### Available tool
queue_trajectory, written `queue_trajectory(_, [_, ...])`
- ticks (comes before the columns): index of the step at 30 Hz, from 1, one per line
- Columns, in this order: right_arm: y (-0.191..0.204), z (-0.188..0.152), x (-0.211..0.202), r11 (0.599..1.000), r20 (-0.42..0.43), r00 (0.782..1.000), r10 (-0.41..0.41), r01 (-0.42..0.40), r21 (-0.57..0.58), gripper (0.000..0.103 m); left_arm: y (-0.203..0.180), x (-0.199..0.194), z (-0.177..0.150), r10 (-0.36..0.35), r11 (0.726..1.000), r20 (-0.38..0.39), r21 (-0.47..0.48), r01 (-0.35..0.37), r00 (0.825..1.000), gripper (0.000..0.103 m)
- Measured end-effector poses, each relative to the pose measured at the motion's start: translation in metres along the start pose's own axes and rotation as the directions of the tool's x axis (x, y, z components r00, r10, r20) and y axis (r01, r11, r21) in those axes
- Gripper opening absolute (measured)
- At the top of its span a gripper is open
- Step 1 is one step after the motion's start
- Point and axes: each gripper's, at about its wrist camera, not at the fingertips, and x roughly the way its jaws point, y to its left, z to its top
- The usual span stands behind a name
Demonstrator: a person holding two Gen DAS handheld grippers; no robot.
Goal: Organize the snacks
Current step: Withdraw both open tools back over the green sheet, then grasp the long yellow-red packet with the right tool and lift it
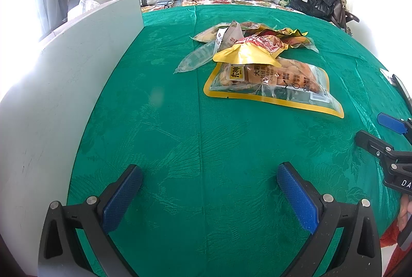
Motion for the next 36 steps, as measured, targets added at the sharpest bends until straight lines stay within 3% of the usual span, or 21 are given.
queue_trajectory(8, [0.000,0.000,0.000,1.000,-0.004,1.000,0.001,-0.001,-0.001,0.091,0.001,-0.002,-0.002,-0.001,1.000,0.012,0.002,0.001,1.000,0.103])
queue_trajectory(11, [-0.005,0.014,0.002,0.999,-0.100,0.994,0.045,-0.044,0.016,0.090,0.001,-0.002,-0.002,-0.007,1.000,0.017,0.003,0.007,1.000,0.103])
queue_trajectory(14, [-0.027,0.038,-0.005,0.960,-0.070,0.981,0.180,-0.160,0.229,0.088,0.001,-0.003,-0.003,-0.007,1.000,0.021,0.002,0.007,1.000,0.103])
queue_trajectory(16, [-0.037,0.062,0.000,0.924,-0.069,0.972,0.224,-0.190,0.332,0.089,0.001,-0.002,-0.003,-0.008,1.000,0.023,0.001,0.008,1.000,0.103])
queue_trajectory(20, [-0.036,0.114,0.037,0.811,-0.082,0.914,0.397,-0.308,0.497,0.090,0.001,-0.002,-0.002,-0.011,1.000,0.025,0.003,0.011,1.000,0.103])
queue_trajectory(23, [-0.017,0.143,0.084,0.729,-0.137,0.837,0.530,-0.367,0.577,0.087,0.001,-0.002,-0.002,-0.012,1.000,0.026,0.004,0.012,1.000,0.103])
queue_trajectory(24, [-0.010,0.149,0.098,0.722,-0.165,0.823,0.544,-0.359,0.591,0.087,0.001,-0.002,-0.002,-0.012,1.000,0.025,0.004,0.012,1.000,0.103])
queue_trajectory(25, [-0.001,0.153,0.111,0.732,-0.203,0.816,0.541,-0.338,0.592,0.087,0.001,-0.002,-0.002,-0.012,1.000,0.025,0.003,0.012,1.000,0.103])
queue_trajectory(27, [0.018,0.157,0.130,0.776,-0.280,0.814,0.509,-0.294,0.558,0.076,0.001,-0.002,-0.002,-0.011,1.000,0.025,0.003,0.011,1.000,0.103])
queue_trajectory(28, [0.026,0.159,0.133,0.793,-0.283,0.820,0.497,-0.298,0.531,0.066,0.001,-0.002,-0.002,-0.011,1.000,0.026,0.003,0.011,1.000,0.103])
queue_trajectory(30, [0.042,0.166,0.138,0.824,-0.301,0.826,0.477,-0.302,0.479,0.059,0.001,-0.002,-0.002,-0.012,1.000,0.027,0.003,0.012,1.000,0.103])
queue_trajectory(32, [0.048,0.170,0.139,0.815,-0.289,0.815,0.503,-0.335,0.473,0.038,0.001,-0.001,-0.001,-0.013,1.000,0.026,0.004,0.013,1.000,0.103])
queue_trajectory(36, [0.040,0.170,0.126,0.824,-0.277,0.819,0.503,-0.357,0.440,0.027,0.001,-0.001,0.000,-0.013,1.000,0.027,0.003,0.013,1.000,0.103])
